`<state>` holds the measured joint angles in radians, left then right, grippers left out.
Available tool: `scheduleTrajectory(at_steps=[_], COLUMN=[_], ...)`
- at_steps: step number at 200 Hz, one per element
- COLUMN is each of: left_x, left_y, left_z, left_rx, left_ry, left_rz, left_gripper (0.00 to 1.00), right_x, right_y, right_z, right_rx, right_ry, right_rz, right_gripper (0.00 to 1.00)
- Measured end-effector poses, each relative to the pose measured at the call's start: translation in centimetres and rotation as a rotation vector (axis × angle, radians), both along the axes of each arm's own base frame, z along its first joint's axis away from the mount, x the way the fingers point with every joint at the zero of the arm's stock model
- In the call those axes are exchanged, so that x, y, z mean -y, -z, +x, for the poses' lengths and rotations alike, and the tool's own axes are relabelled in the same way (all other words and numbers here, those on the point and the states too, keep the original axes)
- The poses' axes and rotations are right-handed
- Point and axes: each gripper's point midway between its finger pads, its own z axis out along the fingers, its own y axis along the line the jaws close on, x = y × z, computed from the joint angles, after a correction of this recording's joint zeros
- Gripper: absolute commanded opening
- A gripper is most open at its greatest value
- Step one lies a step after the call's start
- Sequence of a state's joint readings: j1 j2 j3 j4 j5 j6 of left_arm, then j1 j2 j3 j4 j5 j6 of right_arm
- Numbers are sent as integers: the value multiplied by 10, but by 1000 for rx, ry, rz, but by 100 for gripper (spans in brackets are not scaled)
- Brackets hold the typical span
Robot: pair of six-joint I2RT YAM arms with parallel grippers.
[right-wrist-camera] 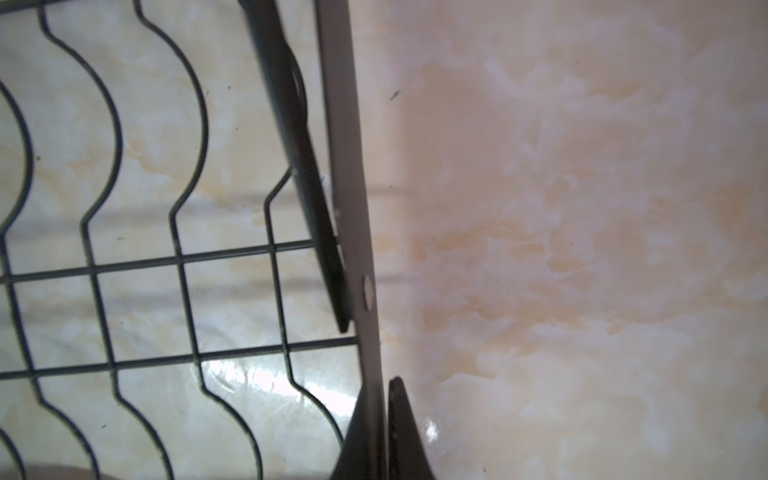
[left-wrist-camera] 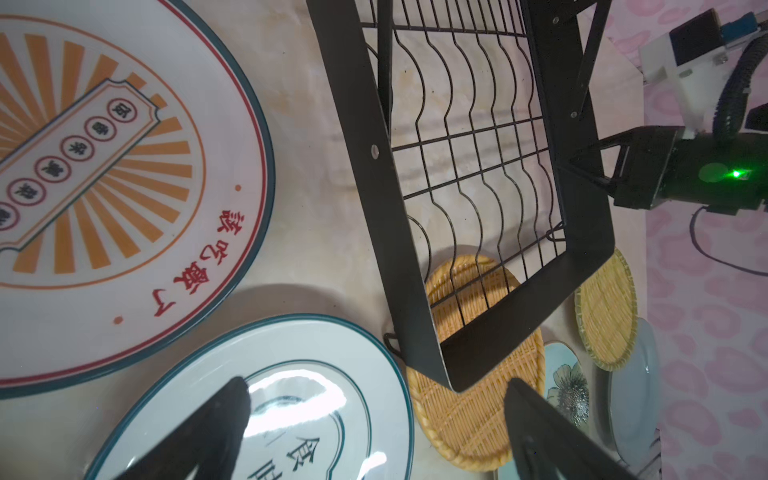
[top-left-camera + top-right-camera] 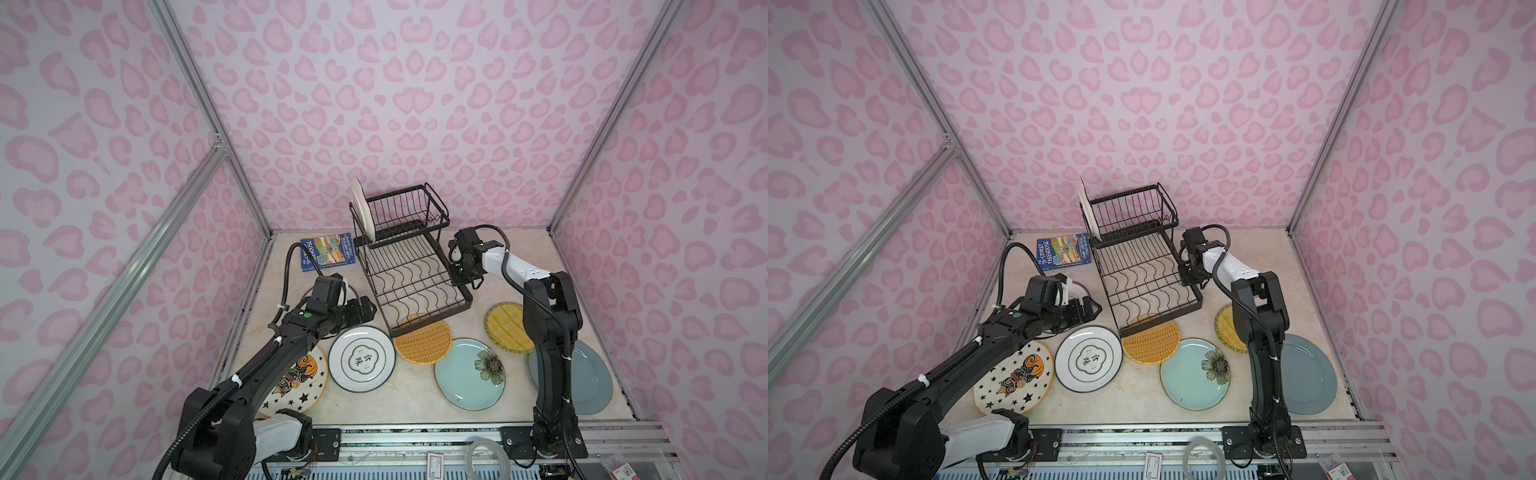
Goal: Load the plates into the dish rack
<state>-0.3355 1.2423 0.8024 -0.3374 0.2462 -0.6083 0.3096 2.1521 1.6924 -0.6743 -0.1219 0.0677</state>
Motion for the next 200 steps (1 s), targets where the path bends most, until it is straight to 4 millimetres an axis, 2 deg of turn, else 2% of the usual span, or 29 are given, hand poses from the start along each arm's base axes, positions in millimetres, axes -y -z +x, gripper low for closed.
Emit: scheduleTrajectory(at_steps=[31,116,149,200], left_x=[1,-1,-1,-2], left_y=[-6,-8,-11,-12], left_z=[9,11,13,14], left_rx=[25,31,40,44], left_ry=[-14,-30,-34,-39], left_rz=[-8,-3,-2,2], left_gripper=[97,97,97,97], right_x=[6,37,37,23], right_y=[1,2,3,2], right_z=[-5,-22,-23,-26], right_rx=[0,3,17,36], right_ry=[34,209,243,269], right_rz=[30,49,63,85], right_gripper=[0,0,0,0])
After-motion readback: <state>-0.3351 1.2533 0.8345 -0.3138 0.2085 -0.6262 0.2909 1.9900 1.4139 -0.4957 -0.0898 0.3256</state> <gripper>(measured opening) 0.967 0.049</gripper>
